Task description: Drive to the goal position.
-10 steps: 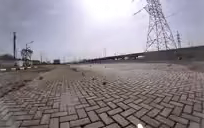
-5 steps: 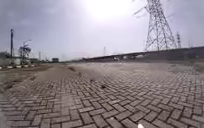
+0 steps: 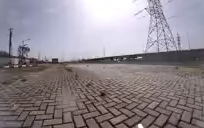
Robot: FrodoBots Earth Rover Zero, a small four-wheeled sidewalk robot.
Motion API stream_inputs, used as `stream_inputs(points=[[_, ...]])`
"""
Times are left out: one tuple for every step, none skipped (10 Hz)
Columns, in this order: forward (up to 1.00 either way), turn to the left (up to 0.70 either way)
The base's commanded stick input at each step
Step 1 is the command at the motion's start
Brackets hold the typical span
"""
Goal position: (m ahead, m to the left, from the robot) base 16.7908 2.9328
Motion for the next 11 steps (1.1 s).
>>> stream_inputs(points=[[1.0,0.0],[1.0,0.0],[1.0,0.0],[1.0,0.0],[1.0,0.0],[1.0,0.0],[1.0,0.0],[1.0,0.0],[1.0,0.0],[1.0,0.0],[1.0,0.0]])
